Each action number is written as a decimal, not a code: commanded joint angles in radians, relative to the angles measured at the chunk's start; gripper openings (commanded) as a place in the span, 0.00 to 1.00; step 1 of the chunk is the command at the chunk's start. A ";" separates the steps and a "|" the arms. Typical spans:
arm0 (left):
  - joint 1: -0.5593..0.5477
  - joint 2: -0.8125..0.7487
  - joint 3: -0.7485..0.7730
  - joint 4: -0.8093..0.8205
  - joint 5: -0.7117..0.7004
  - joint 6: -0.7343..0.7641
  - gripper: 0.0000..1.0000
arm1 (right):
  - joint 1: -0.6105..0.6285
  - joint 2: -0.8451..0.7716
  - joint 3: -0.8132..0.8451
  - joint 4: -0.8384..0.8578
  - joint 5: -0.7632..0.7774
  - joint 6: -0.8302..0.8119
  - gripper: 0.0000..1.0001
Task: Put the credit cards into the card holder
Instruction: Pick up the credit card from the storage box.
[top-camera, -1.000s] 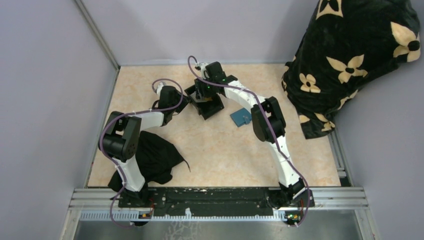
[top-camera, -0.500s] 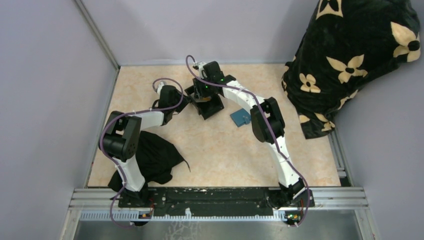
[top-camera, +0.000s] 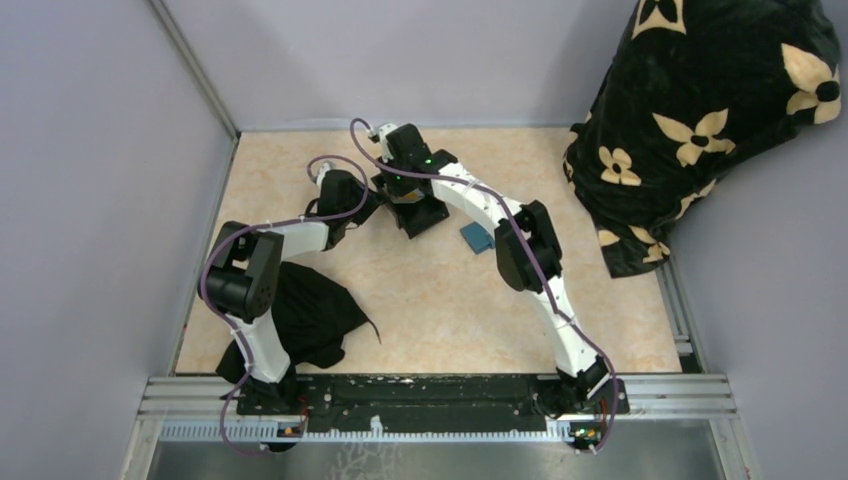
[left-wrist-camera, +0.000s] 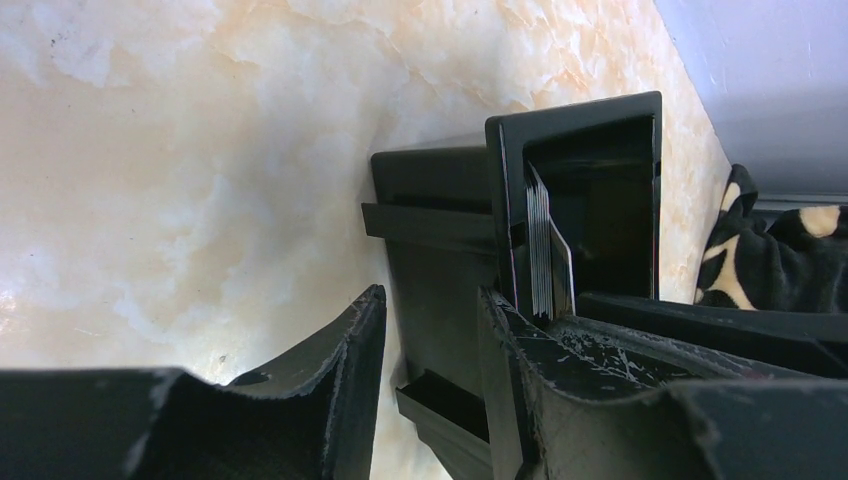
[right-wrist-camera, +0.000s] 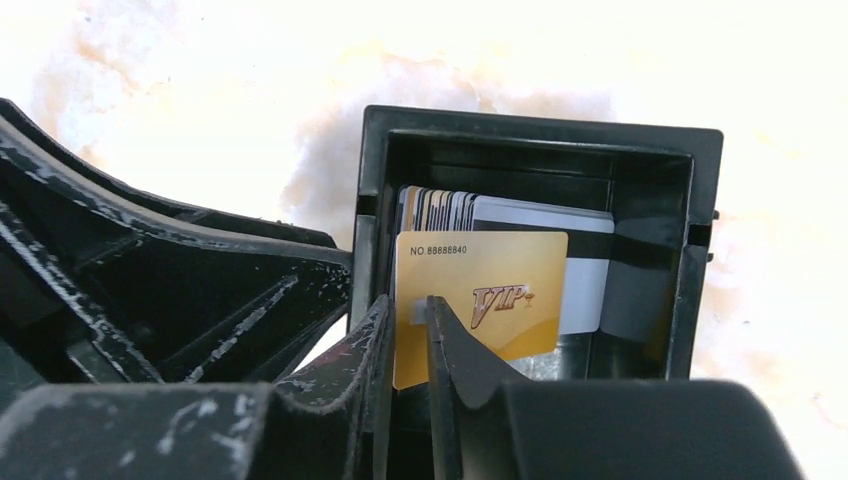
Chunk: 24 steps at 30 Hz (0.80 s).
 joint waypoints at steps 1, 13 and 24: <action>-0.010 0.010 0.041 0.050 0.034 -0.001 0.46 | 0.044 0.003 0.071 -0.037 0.131 -0.074 0.14; -0.010 -0.025 0.030 0.048 0.020 0.013 0.47 | 0.047 -0.037 0.028 -0.028 0.359 -0.125 0.00; -0.008 -0.160 0.020 -0.027 -0.078 0.136 0.51 | 0.035 -0.188 -0.061 0.067 0.380 -0.142 0.00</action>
